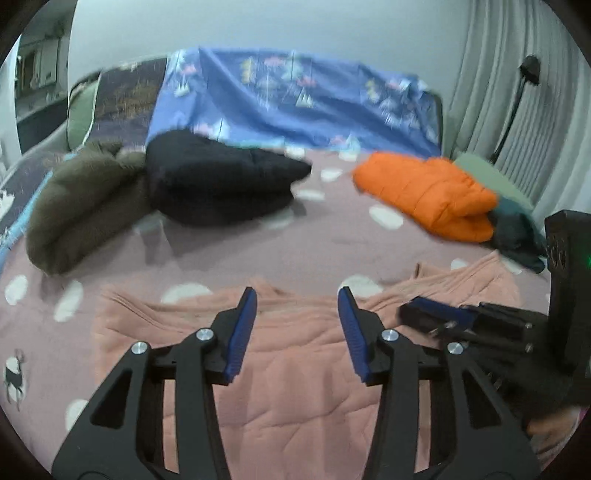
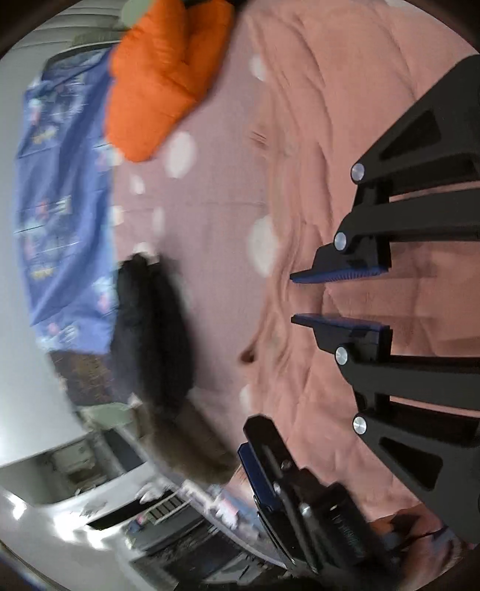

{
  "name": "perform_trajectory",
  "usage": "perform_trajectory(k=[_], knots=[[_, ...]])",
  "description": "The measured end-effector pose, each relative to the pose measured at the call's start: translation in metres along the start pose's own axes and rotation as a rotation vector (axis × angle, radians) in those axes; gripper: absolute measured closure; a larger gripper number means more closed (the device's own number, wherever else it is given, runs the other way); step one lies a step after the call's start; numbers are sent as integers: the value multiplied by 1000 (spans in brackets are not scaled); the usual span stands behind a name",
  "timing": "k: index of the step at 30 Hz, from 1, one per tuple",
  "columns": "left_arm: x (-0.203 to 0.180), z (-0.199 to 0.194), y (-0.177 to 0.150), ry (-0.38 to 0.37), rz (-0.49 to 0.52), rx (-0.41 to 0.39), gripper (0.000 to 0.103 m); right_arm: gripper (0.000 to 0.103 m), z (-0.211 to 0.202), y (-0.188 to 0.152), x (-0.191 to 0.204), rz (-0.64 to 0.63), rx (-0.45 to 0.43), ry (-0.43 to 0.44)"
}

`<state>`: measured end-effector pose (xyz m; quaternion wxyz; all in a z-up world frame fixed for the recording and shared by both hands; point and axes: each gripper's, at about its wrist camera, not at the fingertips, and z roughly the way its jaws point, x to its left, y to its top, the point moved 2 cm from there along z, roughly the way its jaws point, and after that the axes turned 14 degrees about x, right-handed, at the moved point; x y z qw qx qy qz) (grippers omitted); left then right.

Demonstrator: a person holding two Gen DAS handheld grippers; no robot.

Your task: Fold large clothes

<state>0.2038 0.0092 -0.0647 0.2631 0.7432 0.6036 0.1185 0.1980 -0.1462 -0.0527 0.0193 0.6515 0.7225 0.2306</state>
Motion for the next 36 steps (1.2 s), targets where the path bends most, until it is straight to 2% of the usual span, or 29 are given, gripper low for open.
perform_trajectory(k=[1,2,3,5,8,13,15,17,19,21,22,23,25,26,29,31,34,36], knots=[[1,20,-3,29,-3,44,54,86,18,-1,-4,17,25,-20],[6,56,-10,81,-4,122,54,87,33,-3,-9,23,10,-33],[9,72,-15,82,-4,129,54,87,37,-3,-12,31,-5,-20],[9,68,-14,72,-14,102,54,87,34,-2,-9,21,-10,-38],[5,70,-14,91,-3,99,54,87,36,-3,-7,17,-11,-45],[7,69,-15,77,-5,91,54,87,31,-8,-3,9,-32,-63],[11,59,-16,49,-10,69,55,87,8,-15,-2,24,-72,-55],[17,26,-24,-5,-46,-7,55,87,-22,-29,2,44,-121,-23],[17,0,-33,-33,-50,-56,52,87,-46,-48,10,28,-161,15],[10,-16,-45,-49,-19,-79,45,87,-51,-71,20,19,-143,12],[7,-14,-50,-28,-6,-64,40,86,-36,-80,23,25,-81,15],[3,0,-55,16,12,-15,39,86,-23,-85,22,37,-47,13],[-2,30,-63,79,47,18,35,87,-2,-95,24,1,-101,-44],[-8,39,-66,134,82,-11,34,87,-2,-95,29,-20,-110,-78],[-17,35,-66,192,106,-16,34,87,-9,-91,26,6,-86,-57],[-14,32,-69,172,104,-29,34,87,-26,-98,24,13,-106,-40],[-5,13,-75,91,66,-53,36,86,-65,-124,24,18,-168,3],[0,-11,-84,46,17,-72,36,85,-87,-143,21,-2,-207,-19]])
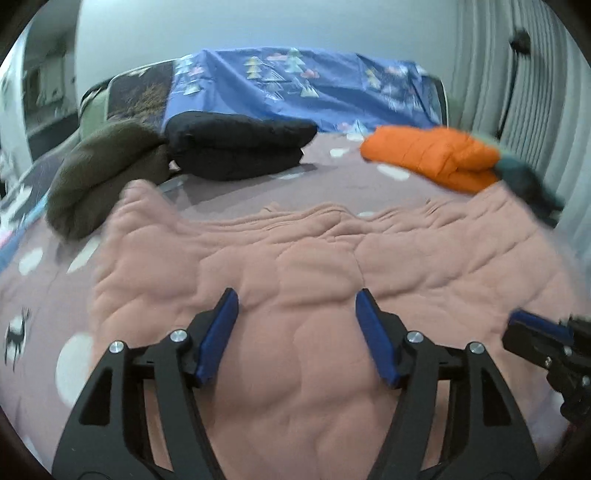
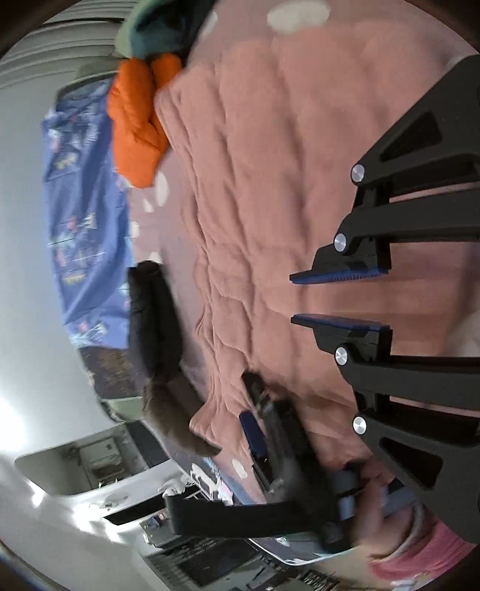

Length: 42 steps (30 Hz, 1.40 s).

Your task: Fold large clothes

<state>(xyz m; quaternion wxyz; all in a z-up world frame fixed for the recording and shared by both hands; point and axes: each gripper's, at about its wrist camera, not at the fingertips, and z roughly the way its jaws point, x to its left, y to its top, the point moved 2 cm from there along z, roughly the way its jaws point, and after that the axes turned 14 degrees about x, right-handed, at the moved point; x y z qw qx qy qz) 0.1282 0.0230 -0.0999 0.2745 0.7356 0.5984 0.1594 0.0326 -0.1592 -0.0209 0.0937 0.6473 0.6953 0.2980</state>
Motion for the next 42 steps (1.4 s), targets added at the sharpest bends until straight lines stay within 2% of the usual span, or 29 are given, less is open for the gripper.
perform_trajectory(k=[2,3,4,5,6,7,10,12,13,15,16,18,20,21,22,23,24,25,26,29,31,32,34,35,38,40,42], knots=[[-2,-22,-9,-52,22,-35,35,82,-14,-16,-11,1,-21,-56],[-4,-26,-14,-52,43,-39,34,78,-13,-21,-19,13,-4,-78],[-7,-22,-20,-19,68,-19,31,74,2,-27,-34,40,62,-122],[-7,-15,-25,6,75,8,30,73,22,-31,-47,62,142,-109],[-7,2,-32,28,88,37,27,73,31,-34,-54,79,159,-78],[-7,9,-37,37,99,20,26,73,31,-35,-59,100,127,-48],[-12,-2,-39,66,105,-2,29,72,17,-31,-52,74,115,-83],[-11,-14,-42,42,95,-10,29,72,-2,-28,-51,69,79,-104],[-8,-22,-44,24,87,-16,29,68,-12,-27,-55,70,46,-124],[6,-38,-51,12,53,-38,29,56,-35,-25,-70,88,-39,-220],[17,-43,-54,18,29,-44,28,55,-42,-25,-86,120,-60,-261],[42,-53,-61,29,-36,-47,28,55,-37,-31,-111,200,-21,-244],[69,-54,-71,46,-99,-19,28,57,-12,-42,-140,296,77,-167],[80,-44,-76,96,-122,33,26,57,2,-45,-146,289,100,-172],[89,-32,-80,120,-134,85,17,57,8,-44,-144,249,80,-213],[98,-21,-86,87,-160,115,16,57,8,-44,-138,225,76,-251],[108,-16,-91,12,-220,119,16,55,9,-41,-131,205,78,-297],[112,-18,-92,-12,-248,120,16,55,10,-38,-126,190,79,-328],[111,-21,-90,-5,-245,119,16,55,10,-35,-125,177,82,-353],[96,-35,-88,57,-176,79,28,55,2,-29,-129,212,77,-328],[94,-50,-86,37,-177,51,48,55,-20,-28,-130,246,40,-317],[95,-57,-85,37,-181,38,54,55,-30,-21,-125,245,5,-321],[96,-75,-76,75,-189,-10,71,55,-41,-8,-106,204,-39,-326],[94,-81,-71,81,-188,-30,72,55,-42,4,-96,167,-58,-311],[90,-95,-44,36,-156,-85,73,55,-32,37,-66,63,-61,-228],[79,-87,-17,23,-106,-108,78,56,-11,58,-41,-9,-49,-183],[74,-73,1,27,-74,-96,80,57,9,73,-24,-49,-27,-153]])
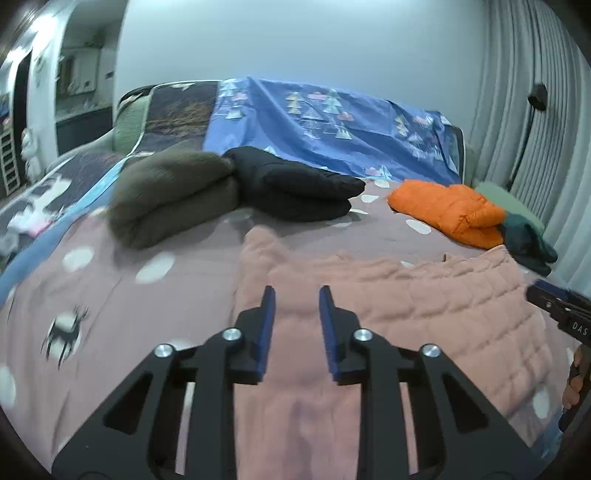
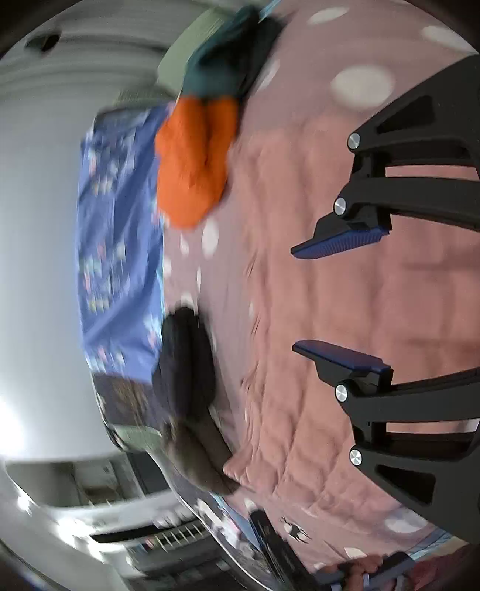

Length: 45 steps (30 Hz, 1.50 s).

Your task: Fold large clothes

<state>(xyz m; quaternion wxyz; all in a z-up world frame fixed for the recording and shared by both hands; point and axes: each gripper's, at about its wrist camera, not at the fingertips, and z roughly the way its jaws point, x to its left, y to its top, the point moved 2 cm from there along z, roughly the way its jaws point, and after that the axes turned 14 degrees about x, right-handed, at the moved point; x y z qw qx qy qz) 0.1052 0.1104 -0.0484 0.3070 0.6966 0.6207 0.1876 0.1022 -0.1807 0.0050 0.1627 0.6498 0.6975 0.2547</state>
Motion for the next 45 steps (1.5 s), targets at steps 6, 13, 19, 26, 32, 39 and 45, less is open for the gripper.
perform_trajectory(k=[6,13,19,26,32,39,45], knots=[[23,92,15,159,-6,161,80,58,88,23,24,-45,114,-68],[53,114,3,-10,-84,163,80,54,118,19,17,-47,120,-77],[54,112,2,-39,-90,147,80,53,116,16,15,-52,115,-90],[55,86,10,-93,-96,120,58,44,103,9,18,-87,103,-142],[54,74,17,-35,-35,92,42,42,91,4,20,-87,83,-172],[66,94,33,-40,-1,130,35,40,70,-8,37,-151,51,-224],[85,121,52,-125,-7,158,27,33,29,-21,81,-258,-34,-197]])
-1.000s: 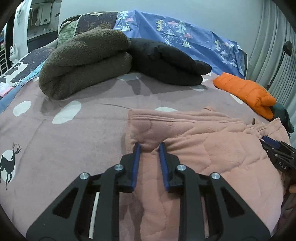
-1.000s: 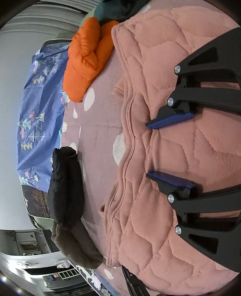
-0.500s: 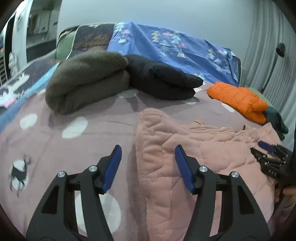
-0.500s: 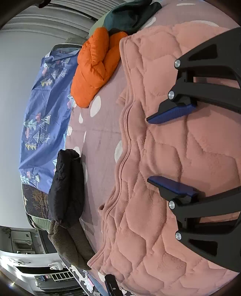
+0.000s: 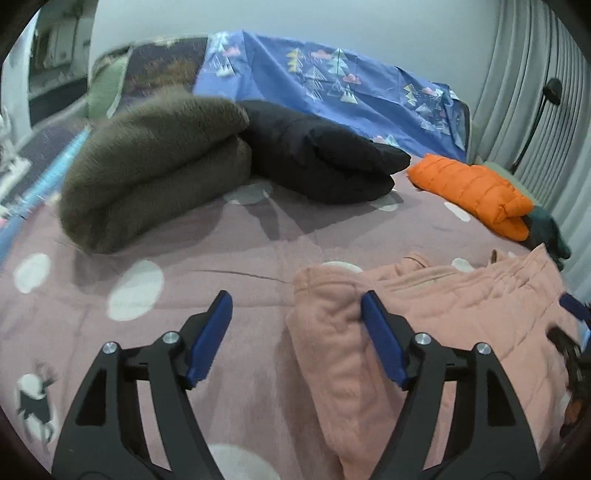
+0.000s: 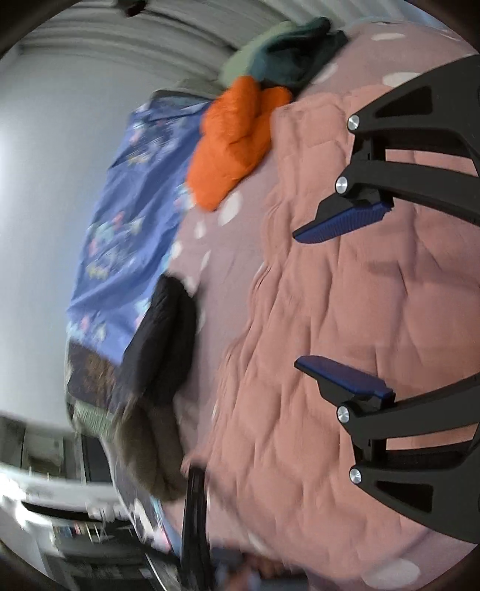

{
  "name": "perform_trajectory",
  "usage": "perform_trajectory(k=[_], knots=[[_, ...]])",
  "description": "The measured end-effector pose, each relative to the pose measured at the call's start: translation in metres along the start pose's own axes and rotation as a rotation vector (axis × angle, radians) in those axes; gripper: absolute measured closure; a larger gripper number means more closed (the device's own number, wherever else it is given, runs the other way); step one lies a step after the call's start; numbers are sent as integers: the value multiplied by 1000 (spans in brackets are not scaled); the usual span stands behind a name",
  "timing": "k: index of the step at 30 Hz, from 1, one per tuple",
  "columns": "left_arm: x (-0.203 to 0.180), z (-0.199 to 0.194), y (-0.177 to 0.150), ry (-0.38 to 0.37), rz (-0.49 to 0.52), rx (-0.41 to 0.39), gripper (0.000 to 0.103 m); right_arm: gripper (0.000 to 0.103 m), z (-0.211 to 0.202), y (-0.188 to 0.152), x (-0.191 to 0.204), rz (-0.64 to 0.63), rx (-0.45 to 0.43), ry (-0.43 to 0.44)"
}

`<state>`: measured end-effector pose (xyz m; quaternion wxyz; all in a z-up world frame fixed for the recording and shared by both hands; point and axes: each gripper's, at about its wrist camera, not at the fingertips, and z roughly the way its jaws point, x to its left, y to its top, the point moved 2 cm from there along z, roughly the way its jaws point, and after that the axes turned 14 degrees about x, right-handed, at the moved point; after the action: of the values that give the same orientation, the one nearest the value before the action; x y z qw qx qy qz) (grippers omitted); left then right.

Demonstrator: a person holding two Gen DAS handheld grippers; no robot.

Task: Fold large clothes
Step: 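Grasp the jacket's folded side edge with the left tool while the right tool grasps it too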

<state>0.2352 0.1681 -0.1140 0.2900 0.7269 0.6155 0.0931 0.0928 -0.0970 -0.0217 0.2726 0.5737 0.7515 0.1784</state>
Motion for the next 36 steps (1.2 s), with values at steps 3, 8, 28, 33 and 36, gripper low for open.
perform_trajectory(k=[3,8,28,33,36], knots=[[19,29,-6,-150,-73,42,23,27,-29,-5,46,-166,-74,21],[44,36,-15,-407,-166,40,23,25,-47,-39,127,-463,-97,113],[36,38,-20,-459,-128,60,22,26,1,-33,208,-624,-37,-37],[38,39,-19,-474,-131,65,24,56,9,-25,211,-559,-48,-64],[36,39,-20,-510,-118,79,24,64,7,-19,200,-513,-54,-19]])
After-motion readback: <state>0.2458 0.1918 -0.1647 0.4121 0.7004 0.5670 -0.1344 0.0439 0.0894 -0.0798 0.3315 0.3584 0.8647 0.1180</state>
